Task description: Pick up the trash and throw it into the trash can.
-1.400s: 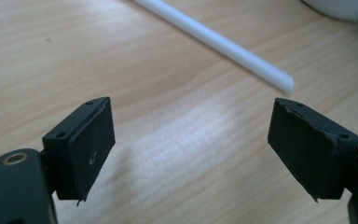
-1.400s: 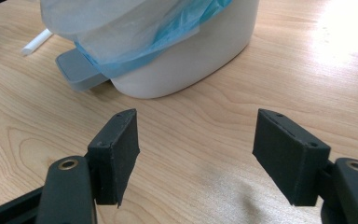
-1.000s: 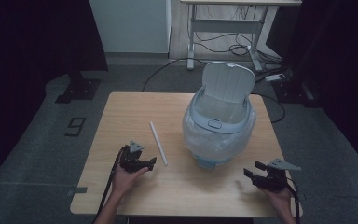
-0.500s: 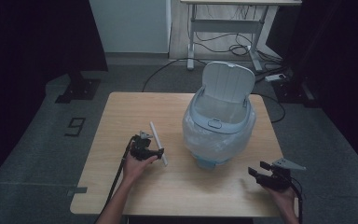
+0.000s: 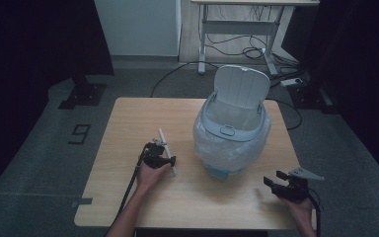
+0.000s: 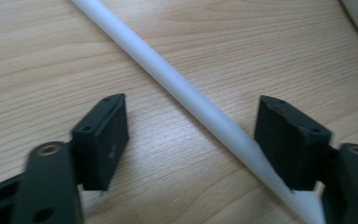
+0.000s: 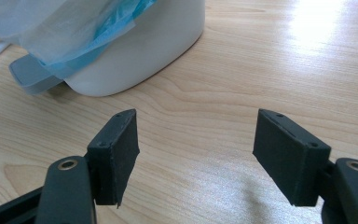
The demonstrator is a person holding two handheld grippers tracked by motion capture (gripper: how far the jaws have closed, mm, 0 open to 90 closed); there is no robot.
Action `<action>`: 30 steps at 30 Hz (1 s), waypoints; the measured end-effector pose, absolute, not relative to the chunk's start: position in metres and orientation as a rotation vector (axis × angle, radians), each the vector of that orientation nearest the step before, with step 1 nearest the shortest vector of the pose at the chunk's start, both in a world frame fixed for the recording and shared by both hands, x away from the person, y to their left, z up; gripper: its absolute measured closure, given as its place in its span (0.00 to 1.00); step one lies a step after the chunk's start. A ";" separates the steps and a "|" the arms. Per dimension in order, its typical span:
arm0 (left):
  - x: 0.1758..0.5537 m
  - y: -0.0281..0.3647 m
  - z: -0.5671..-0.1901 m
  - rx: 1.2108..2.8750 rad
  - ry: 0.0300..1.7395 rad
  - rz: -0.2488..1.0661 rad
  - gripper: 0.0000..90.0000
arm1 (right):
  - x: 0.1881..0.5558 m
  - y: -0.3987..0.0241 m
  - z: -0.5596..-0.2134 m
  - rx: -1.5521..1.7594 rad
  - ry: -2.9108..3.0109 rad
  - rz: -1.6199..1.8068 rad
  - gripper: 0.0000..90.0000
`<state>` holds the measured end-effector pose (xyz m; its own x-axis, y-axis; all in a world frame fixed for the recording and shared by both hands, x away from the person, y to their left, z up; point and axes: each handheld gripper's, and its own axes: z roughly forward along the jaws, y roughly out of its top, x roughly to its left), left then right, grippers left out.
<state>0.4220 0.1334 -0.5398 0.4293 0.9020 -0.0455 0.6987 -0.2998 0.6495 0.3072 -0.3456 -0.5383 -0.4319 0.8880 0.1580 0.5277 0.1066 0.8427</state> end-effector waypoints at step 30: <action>0.393 0.183 -0.537 2.001 1.283 0.376 0.88 | 0.308 -0.334 -0.542 1.359 2.044 1.218 0.34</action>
